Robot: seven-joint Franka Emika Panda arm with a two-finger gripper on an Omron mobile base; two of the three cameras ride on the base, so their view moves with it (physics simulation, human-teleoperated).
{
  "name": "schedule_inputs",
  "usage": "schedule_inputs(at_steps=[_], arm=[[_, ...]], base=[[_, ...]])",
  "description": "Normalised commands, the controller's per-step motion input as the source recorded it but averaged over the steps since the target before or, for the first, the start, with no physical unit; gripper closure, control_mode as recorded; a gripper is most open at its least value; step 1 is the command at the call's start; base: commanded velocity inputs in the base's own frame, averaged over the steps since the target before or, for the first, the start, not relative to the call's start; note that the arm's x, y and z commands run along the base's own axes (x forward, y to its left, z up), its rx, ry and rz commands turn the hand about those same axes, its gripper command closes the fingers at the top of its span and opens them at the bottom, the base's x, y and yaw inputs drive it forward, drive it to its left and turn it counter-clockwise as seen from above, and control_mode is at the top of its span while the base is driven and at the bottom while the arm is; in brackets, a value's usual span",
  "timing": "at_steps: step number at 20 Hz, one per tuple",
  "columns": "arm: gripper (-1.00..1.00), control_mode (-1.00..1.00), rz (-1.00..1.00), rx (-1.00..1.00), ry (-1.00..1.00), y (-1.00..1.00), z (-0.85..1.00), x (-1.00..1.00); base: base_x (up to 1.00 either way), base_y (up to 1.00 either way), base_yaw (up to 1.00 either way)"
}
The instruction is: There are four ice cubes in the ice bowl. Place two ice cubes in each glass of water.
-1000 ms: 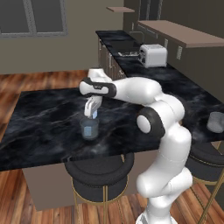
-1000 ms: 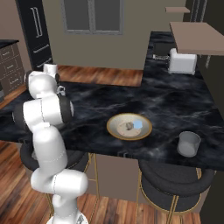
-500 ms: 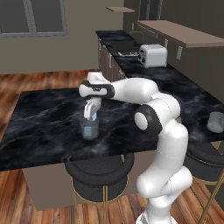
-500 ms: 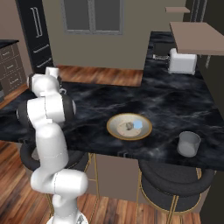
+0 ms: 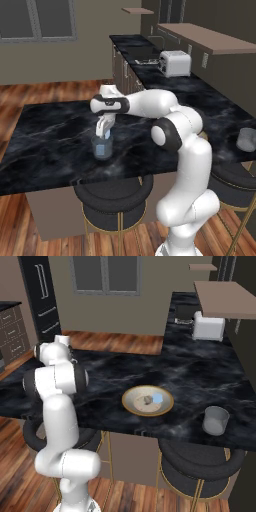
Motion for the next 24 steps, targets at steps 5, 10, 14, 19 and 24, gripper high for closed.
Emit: schedule_inputs(at_steps=[5, 10, 14, 19, 24], arm=[[1.00, -1.00, -0.01, 0.00, 0.00, 0.00, -0.26, 0.14], [1.00, -1.00, -0.04, 0.00, 0.00, 0.07, -0.19, 0.19], [1.00, -1.00, -0.08, 0.00, -0.01, 0.27, -0.12, 0.18], [1.00, -1.00, -0.08, 0.00, 0.00, 0.13, -0.14, 0.14], [1.00, -1.00, -0.06, 0.00, -0.01, 0.00, -0.11, 0.16]], base=[[0.00, 0.00, 0.00], [0.00, 0.00, 0.00], [0.00, 0.00, 0.00], [0.00, 0.00, 0.00], [0.00, 0.00, 0.00]])
